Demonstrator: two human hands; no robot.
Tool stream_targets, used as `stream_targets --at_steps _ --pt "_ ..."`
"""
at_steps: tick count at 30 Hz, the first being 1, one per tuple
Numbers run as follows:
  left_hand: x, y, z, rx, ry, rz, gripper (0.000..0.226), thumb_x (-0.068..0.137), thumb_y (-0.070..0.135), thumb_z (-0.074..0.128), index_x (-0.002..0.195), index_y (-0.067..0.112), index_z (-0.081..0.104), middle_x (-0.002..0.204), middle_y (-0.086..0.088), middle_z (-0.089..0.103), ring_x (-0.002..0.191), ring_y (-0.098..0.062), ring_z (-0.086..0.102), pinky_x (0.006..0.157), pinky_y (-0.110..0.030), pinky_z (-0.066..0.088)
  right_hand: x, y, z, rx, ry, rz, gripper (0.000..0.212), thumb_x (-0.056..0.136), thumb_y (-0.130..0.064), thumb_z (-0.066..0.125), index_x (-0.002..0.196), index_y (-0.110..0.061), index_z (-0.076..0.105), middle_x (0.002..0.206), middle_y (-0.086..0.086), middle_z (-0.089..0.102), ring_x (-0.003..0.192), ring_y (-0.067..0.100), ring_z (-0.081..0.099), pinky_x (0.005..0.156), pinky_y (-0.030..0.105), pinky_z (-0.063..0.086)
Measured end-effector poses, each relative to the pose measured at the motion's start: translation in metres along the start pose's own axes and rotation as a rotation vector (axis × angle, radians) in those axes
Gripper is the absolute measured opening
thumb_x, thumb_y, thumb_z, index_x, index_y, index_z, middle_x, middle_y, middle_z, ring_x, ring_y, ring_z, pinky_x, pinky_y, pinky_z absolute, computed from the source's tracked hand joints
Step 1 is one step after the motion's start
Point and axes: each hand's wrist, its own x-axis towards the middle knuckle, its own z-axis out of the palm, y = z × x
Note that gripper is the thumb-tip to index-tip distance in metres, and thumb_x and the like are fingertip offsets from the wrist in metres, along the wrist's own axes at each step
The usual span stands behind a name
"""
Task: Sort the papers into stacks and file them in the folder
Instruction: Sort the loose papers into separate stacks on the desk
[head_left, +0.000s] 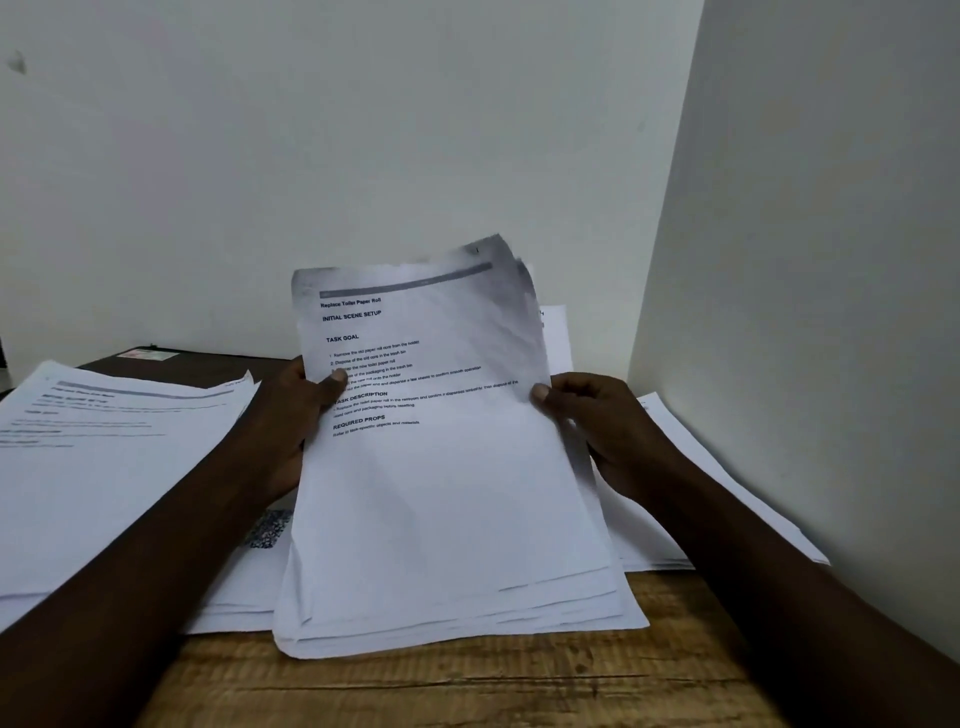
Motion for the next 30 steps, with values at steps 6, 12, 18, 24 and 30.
stream_targets --at_steps 6,12,18,24,30 --pt "-0.003 0.001 0.003 -0.002 -0.008 0.028 0.036 0.100 0.003 0.050 0.136 0.003 0.053 0.128 -0.016 0.064 0.108 -0.034 0.063 0.084 -0.045 0.058 -0.004 -0.007 -0.003 0.179 0.038 0.048 0.024 0.080 -0.008 0.076 0.067 -0.009 0.055 0.064 0.006 0.065 0.053 0.015 0.062 0.051 0.022 0.052" --pt "-0.001 0.000 -0.001 -0.030 -0.008 0.056 0.038 0.099 0.002 0.050 0.137 0.003 0.053 0.126 -0.015 0.065 0.107 -0.032 0.065 0.088 -0.047 0.057 -0.001 -0.008 0.000 0.273 0.049 0.096 0.036 0.084 -0.028 0.073 0.066 -0.015 0.044 0.069 0.005 0.059 0.061 0.019 0.058 0.066 0.033 0.052" --pt "0.002 -0.002 -0.003 -0.042 -0.003 0.054 0.037 0.099 0.002 0.050 0.136 0.003 0.053 0.131 -0.016 0.062 0.119 -0.038 0.060 0.103 -0.055 0.046 0.002 -0.003 0.000 0.201 0.155 0.032 0.036 0.088 -0.029 0.070 0.067 -0.016 0.044 0.081 0.012 0.051 0.074 0.023 0.049 0.071 0.039 0.043" --pt "0.006 -0.003 -0.004 -0.046 0.056 0.062 0.038 0.098 0.000 0.051 0.136 0.001 0.053 0.131 -0.018 0.061 0.118 -0.038 0.060 0.101 -0.053 0.047 0.015 -0.009 -0.020 -0.306 0.518 -0.280 0.017 0.091 -0.025 0.063 0.080 -0.017 0.053 0.073 -0.003 0.056 0.066 0.012 0.047 0.060 0.026 0.036" --pt "0.003 0.000 -0.008 -0.080 0.096 0.070 0.037 0.099 0.001 0.052 0.136 0.005 0.055 0.129 -0.014 0.063 0.112 -0.033 0.062 0.094 -0.046 0.049 0.034 -0.032 -0.086 -0.570 0.799 -0.202 0.020 0.093 -0.015 0.055 0.111 -0.010 0.062 0.108 0.014 0.065 0.097 0.029 0.058 0.079 0.029 0.040"
